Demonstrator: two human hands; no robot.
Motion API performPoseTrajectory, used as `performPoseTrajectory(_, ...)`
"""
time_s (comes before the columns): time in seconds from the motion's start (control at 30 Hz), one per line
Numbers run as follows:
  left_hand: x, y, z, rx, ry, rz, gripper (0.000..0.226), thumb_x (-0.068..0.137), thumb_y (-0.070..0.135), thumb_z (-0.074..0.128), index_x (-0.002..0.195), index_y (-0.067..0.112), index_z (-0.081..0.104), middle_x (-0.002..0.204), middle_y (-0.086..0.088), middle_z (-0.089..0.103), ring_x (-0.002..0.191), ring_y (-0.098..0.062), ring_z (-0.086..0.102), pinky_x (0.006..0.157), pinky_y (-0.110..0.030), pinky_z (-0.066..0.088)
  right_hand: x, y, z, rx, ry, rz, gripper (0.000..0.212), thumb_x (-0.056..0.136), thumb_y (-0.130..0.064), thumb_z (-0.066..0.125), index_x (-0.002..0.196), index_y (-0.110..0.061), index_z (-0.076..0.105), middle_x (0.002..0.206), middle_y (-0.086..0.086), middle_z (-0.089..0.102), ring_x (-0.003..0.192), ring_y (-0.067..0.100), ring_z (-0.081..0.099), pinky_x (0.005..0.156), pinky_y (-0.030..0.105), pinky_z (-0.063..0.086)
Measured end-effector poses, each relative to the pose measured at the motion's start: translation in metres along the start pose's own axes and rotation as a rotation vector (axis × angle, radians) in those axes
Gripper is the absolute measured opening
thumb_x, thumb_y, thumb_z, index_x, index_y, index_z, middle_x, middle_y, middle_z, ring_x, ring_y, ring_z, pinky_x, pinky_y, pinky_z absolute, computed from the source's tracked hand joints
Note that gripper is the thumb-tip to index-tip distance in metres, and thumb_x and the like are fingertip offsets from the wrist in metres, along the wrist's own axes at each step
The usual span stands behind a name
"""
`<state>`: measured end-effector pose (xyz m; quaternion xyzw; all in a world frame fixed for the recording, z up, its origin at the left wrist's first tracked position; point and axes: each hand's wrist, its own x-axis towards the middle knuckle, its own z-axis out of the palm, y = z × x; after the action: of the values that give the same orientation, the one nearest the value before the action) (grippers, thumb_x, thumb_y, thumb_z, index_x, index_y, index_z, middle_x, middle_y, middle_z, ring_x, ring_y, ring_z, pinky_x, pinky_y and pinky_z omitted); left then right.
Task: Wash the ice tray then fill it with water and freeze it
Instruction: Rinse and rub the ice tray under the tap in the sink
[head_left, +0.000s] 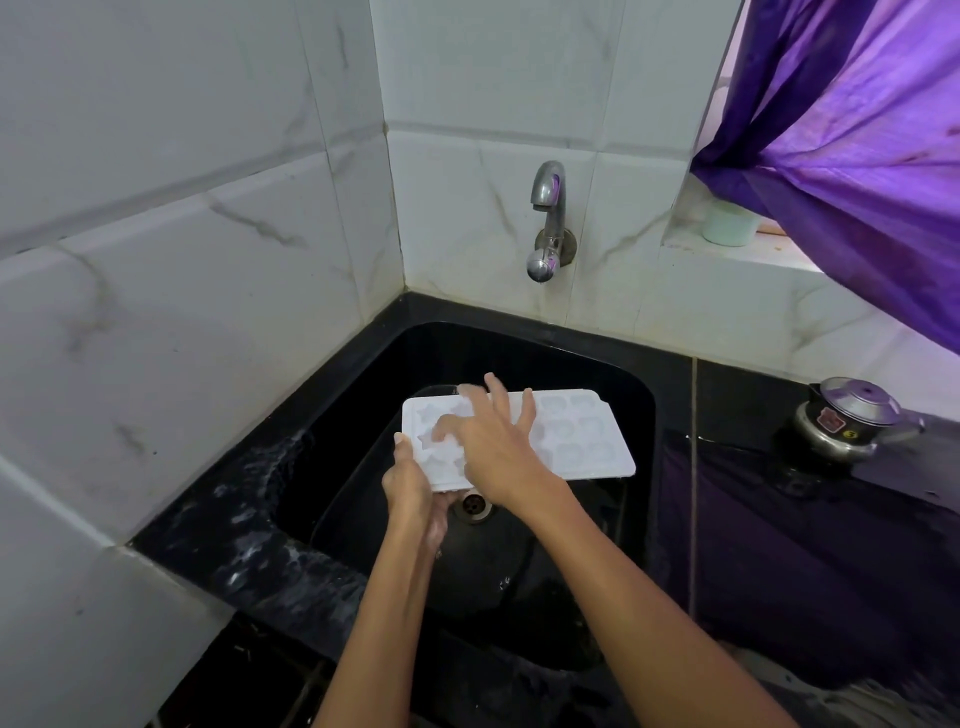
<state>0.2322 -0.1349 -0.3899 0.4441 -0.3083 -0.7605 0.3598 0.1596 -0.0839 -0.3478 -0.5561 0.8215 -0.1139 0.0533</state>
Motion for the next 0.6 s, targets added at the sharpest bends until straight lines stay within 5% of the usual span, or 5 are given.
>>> performPoseTrajectory(0.27,0.006,0.010,-0.009,-0.024,-0.004,0.003,0.035,0.100,0.043,0.035,0.095,0.017,0.058,0.095,-0.008,0.068,0.086,-0.027,0.066,0.063,-0.044,0.054,-0.029,0.067,-0.045,0.055,0.242,0.319,0.063,0.072,0.019,0.049,0.109,-0.030,0.064,0.155,0.004,0.022,0.149,0.028,-0.011,0.113,0.059,-0.016)
performPoseTrajectory(0.43,0.010,0.013,-0.011,-0.037,0.000,0.002,0.035,0.100,0.043,0.036,0.097,0.016,0.058,0.095,-0.008,0.069,0.086,-0.027,0.067,0.064,-0.044,0.054,-0.049,0.093,-0.040,0.056,0.196,0.490,0.056,0.075,0.018,0.054,0.100,-0.029,0.071,0.153,0.004,0.027,0.149,0.029,-0.009,0.113,0.061,-0.015)
performPoseTrajectory(0.6,0.010,0.012,-0.009,-0.045,0.006,-0.008,0.033,0.100,0.042,0.036,0.093,0.017,0.057,0.093,-0.007,0.068,0.084,-0.026,0.066,0.062,-0.044,0.053,-0.051,0.096,-0.028,0.053,0.106,0.529,0.048,0.082,0.009,0.060,0.112,-0.026,0.071,0.157,0.003,0.022,0.149,0.029,-0.012,0.113,0.061,-0.014)
